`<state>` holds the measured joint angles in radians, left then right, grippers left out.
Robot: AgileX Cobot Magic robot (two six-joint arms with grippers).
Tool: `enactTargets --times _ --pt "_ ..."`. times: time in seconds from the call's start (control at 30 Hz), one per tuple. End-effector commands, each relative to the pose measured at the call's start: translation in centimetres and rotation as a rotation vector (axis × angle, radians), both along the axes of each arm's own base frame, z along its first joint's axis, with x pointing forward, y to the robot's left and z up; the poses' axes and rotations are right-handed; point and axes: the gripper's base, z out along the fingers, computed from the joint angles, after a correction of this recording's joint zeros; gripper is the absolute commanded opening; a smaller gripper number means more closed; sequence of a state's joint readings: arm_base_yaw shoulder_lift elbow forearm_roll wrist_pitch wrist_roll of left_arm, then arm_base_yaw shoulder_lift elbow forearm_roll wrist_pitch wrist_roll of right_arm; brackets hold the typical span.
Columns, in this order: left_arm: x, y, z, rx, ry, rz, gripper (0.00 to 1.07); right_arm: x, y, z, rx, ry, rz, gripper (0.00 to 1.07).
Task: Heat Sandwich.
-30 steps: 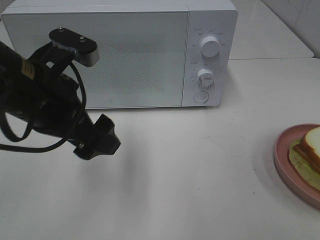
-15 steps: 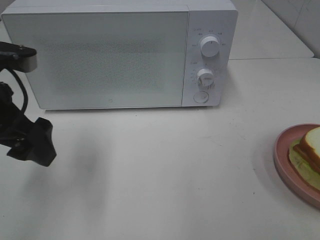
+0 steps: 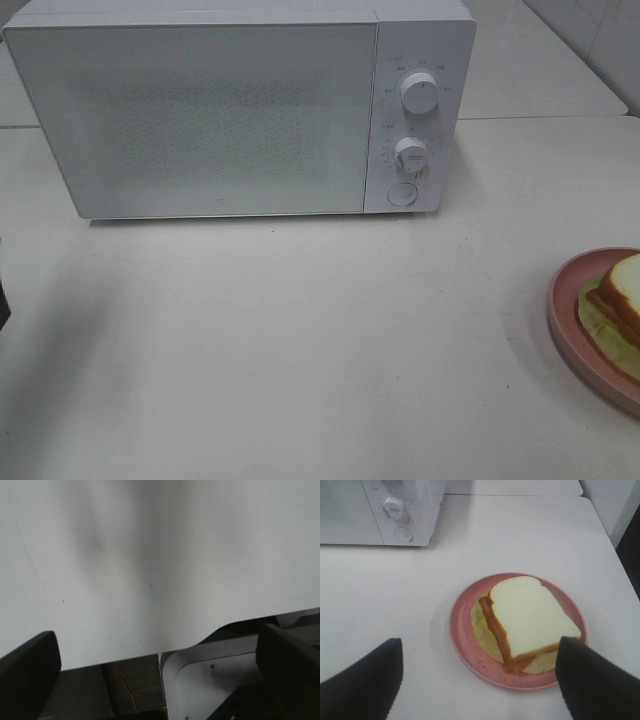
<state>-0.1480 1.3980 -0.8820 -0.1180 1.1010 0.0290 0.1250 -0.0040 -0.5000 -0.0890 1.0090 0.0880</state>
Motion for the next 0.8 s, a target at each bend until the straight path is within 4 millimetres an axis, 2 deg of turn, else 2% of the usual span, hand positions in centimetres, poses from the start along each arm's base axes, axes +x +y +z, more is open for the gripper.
enactTargets --times 0.03,0.2,0.27,0.4,0.47,0.57,0.8 --pt "-0.5 1.1 0.1 -0.015 0.065 0.063 1.00 -0.4 0.0 0.1 0.003 -0.042 -0.003 0.76" --pt "-1.3 2.5 0.5 -0.026 0.092 0.134 1.00 -0.4 0.0 0.1 0.003 -0.042 -0.003 0.76" --pt "-2.4 3.8 0.8 -0.026 0.071 0.209 1.00 -0.4 0.0 0.1 0.002 -0.041 -0.003 0.76" --pt "-3.9 4.7 1.7 -0.028 -0.002 0.259 1.00 -0.4 0.0 0.1 0.002 -0.041 -0.003 0.76" --pt "-4.3 4.7 1.9 -0.024 -0.021 0.257 1.00 -0.4 0.0 0.1 0.002 -0.041 -0.003 0.76" --pt "-6.3 4.8 3.2 0.001 -0.102 0.247 1.00 -0.4 0.0 0.1 0.002 -0.041 -0.003 0.76" --pt "-9.1 5.0 5.0 0.040 -0.252 0.237 1.00 -0.4 0.0 0.1 0.002 -0.041 -0.003 0.76"
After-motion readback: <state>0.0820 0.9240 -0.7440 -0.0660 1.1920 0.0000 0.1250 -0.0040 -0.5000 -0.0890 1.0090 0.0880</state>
